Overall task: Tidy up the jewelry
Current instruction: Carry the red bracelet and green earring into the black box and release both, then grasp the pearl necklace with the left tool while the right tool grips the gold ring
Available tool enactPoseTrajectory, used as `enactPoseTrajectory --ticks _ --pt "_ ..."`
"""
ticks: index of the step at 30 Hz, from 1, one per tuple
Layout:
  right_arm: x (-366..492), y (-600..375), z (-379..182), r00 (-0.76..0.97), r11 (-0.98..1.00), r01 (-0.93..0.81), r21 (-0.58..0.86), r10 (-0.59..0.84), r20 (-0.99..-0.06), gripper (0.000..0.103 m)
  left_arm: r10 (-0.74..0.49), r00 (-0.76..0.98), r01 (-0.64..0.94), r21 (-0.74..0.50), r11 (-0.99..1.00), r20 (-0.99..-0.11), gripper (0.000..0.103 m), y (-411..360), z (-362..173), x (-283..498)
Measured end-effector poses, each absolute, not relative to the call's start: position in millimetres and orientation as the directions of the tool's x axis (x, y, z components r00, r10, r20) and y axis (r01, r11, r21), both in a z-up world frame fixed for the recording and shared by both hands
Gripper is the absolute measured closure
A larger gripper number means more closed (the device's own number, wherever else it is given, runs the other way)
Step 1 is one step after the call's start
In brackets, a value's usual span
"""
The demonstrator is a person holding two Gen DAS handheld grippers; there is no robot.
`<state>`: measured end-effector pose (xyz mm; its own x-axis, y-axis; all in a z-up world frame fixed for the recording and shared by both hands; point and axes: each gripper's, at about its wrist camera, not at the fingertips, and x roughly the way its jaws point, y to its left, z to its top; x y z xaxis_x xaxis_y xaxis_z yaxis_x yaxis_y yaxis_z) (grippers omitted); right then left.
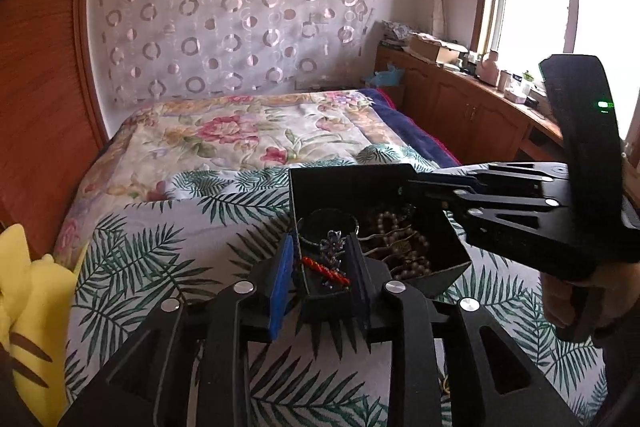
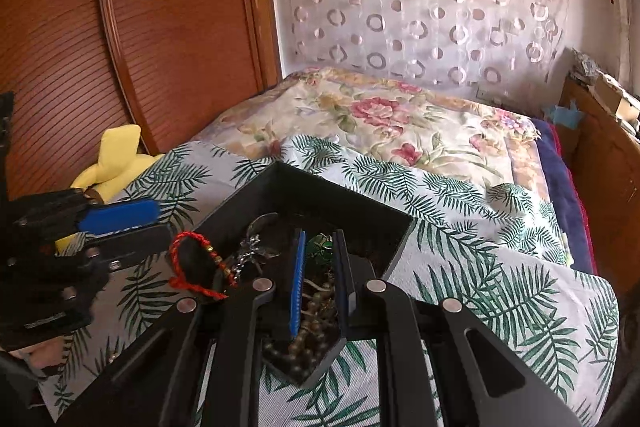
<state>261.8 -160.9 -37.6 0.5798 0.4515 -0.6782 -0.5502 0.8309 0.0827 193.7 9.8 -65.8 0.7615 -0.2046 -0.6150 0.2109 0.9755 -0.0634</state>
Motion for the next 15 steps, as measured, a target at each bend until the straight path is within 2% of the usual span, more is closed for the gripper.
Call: enactPoseTrajectory --ticks 1,6,9,15 --pt "263.9 -160.8 -37.9 0.578 0.832 -0.549 0.086 0.452 -0.679 0.087 -0.208 0.766 0.212 -0.066 0.975 -0.609 0.061 11.6 -64.4 191.2" --pt "266.1 -162.1 -34.5 0.58 0.833 -0.545 0.097 0.458 -0.673 0.087 -0.217 0.774 0.221 -0.067 0.973 -0.594 0.053 17.0 -58.5 182.2" --pt "264.1 -165.3 -29.6 0.587 0.835 -0.542 0.097 0.458 -0.667 0.085 -0.224 0.785 0.221 -0.076 0.972 -0.578 0.044 23.0 -54.3 173.5" --pt "237.8 -177.2 -16.8 0.606 0.834 -0.546 0.082 0.46 -0.649 0.085 -0.225 0.796 0.214 -0.086 0.973 -0.561 0.017 39.7 -54.9 151.8"
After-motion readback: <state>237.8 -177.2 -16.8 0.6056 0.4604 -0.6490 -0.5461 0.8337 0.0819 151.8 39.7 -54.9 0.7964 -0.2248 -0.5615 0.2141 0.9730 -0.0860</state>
